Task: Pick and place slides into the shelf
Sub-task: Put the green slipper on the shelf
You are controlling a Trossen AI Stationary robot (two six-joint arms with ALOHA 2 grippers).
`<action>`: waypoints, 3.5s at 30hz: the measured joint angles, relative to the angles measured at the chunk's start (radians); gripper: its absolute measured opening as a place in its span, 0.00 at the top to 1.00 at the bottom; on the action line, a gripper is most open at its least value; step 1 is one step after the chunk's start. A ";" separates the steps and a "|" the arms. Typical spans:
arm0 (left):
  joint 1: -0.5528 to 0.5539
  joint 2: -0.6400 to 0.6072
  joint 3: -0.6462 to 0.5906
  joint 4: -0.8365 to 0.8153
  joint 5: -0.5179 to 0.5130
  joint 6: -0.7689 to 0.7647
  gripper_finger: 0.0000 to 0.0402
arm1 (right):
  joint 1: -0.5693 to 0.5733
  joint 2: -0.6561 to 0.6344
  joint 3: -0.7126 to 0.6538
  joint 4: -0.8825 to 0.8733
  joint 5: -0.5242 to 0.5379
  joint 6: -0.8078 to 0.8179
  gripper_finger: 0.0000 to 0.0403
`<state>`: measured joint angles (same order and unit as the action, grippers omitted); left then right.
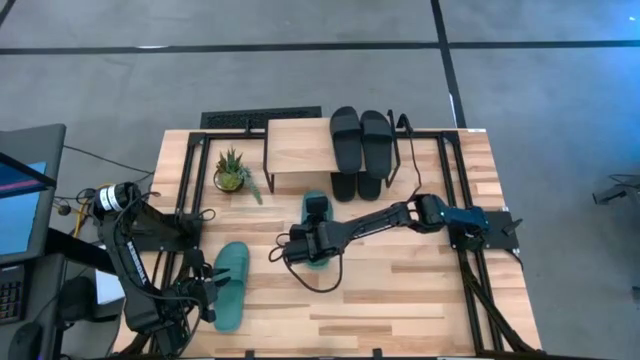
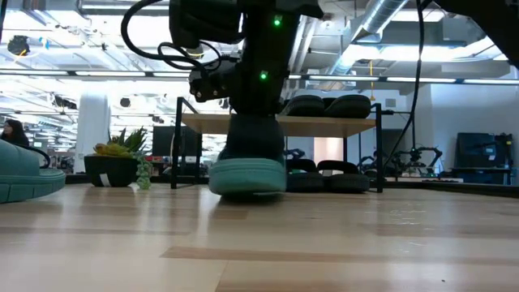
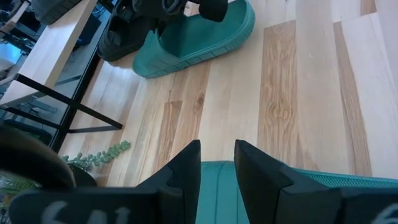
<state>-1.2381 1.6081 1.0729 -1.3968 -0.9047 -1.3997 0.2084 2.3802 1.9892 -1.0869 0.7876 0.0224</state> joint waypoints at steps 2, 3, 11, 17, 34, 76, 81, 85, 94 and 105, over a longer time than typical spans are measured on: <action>0.000 0.000 0.000 0.000 0.000 0.000 0.78 | -0.008 0.000 0.000 -0.001 0.000 -0.010 0.99; 0.000 0.000 0.000 0.000 0.000 0.000 0.78 | -0.012 0.000 0.000 -0.001 0.000 -0.018 0.99; 0.000 0.000 0.000 0.000 0.001 -0.003 0.78 | -0.034 0.000 -0.038 0.028 -0.004 -0.052 0.99; 0.000 0.000 0.000 -0.001 0.001 -0.006 0.78 | -0.038 0.000 -0.052 0.089 -0.025 -0.107 0.99; 0.008 0.000 0.000 -0.002 0.002 -0.031 0.78 | -0.064 -0.001 -0.052 0.109 -0.054 -0.181 0.99; 0.008 0.000 0.000 -0.002 0.008 -0.038 0.78 | -0.118 0.000 -0.053 0.046 -0.052 -0.208 0.99; 0.008 0.000 0.000 -0.002 0.008 -0.038 0.78 | -0.106 0.000 -0.053 0.045 -0.049 -0.214 0.99; 0.008 0.000 0.000 -0.002 0.008 -0.038 0.78 | -0.090 0.000 -0.053 0.045 -0.042 -0.213 0.99; 0.008 0.000 0.000 -0.004 0.008 -0.038 0.78 | -0.046 0.001 -0.023 0.045 -0.029 -0.214 1.00; 0.008 0.000 0.000 -0.004 0.006 -0.031 0.78 | 0.003 0.003 0.145 -0.081 0.026 -0.241 1.00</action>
<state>-1.2304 1.6081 1.0729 -1.4013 -0.8989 -1.4307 0.2117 2.3833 2.1345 -1.1675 0.8136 -0.2184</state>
